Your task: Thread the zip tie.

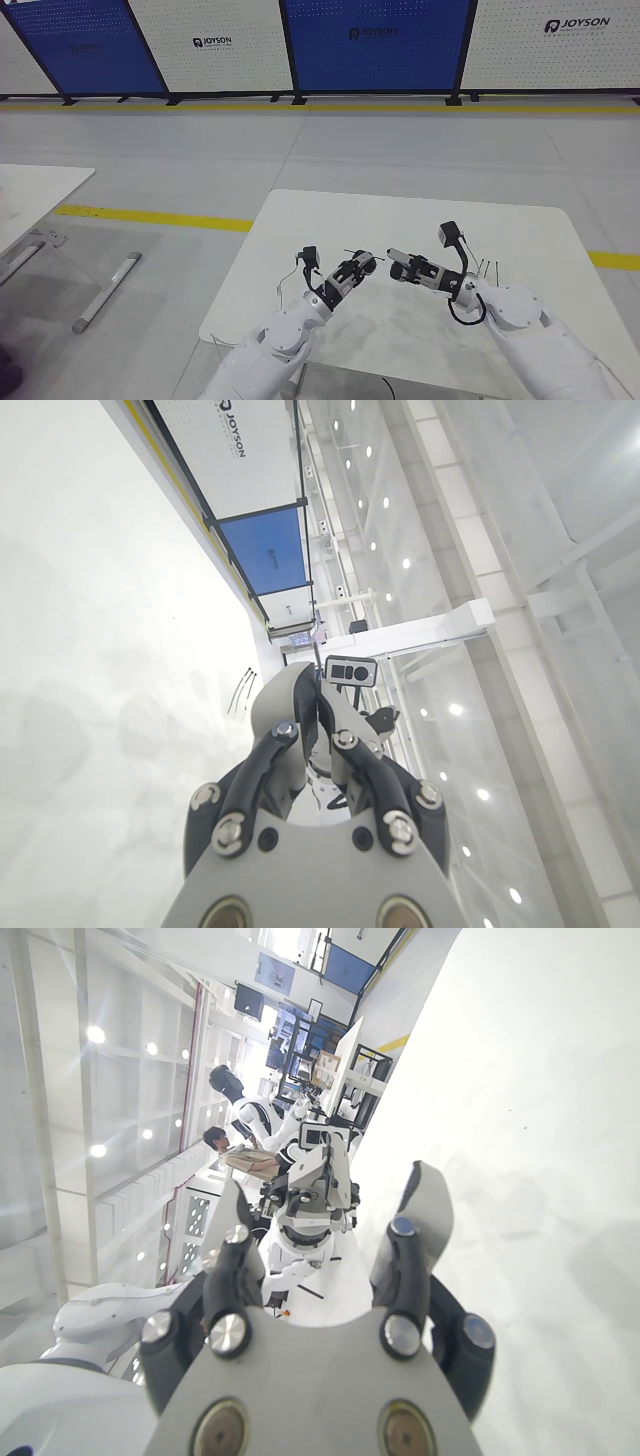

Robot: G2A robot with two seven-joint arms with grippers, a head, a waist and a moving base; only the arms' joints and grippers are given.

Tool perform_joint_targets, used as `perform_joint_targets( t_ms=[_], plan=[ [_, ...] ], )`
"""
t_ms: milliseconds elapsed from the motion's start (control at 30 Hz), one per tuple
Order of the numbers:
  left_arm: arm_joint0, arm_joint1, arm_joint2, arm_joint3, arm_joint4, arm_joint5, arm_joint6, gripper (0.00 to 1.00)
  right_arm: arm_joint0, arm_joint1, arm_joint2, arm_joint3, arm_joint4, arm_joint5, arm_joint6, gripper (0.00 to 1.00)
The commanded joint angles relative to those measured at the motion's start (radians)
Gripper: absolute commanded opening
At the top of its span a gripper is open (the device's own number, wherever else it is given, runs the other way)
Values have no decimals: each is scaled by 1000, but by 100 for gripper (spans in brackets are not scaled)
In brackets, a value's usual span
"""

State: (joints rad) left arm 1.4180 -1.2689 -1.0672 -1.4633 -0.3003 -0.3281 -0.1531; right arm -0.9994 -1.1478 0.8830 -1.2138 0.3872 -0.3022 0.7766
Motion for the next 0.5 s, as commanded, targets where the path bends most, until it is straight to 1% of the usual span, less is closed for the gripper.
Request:
perform_joint_targets(
  t_ms=[0,67,167,200,467],
  plan=[
    [10,2,-15,-4,-8,0,8,0,-17,10,37,-3,19,-4,25,100],
    [19,5,-28,-4,-7,0,15,0,-39,23,79,-9,34,-6,52,100],
    [30,5,-33,0,22,-8,58,0,-85,44,144,-45,55,15,98,100],
    [32,3,-28,1,28,-9,68,0,-90,46,150,-51,63,20,104,100],
    [32,3,-28,1,28,-9,68,0,-90,46,150,-51,63,20,104,100]
  ],
)
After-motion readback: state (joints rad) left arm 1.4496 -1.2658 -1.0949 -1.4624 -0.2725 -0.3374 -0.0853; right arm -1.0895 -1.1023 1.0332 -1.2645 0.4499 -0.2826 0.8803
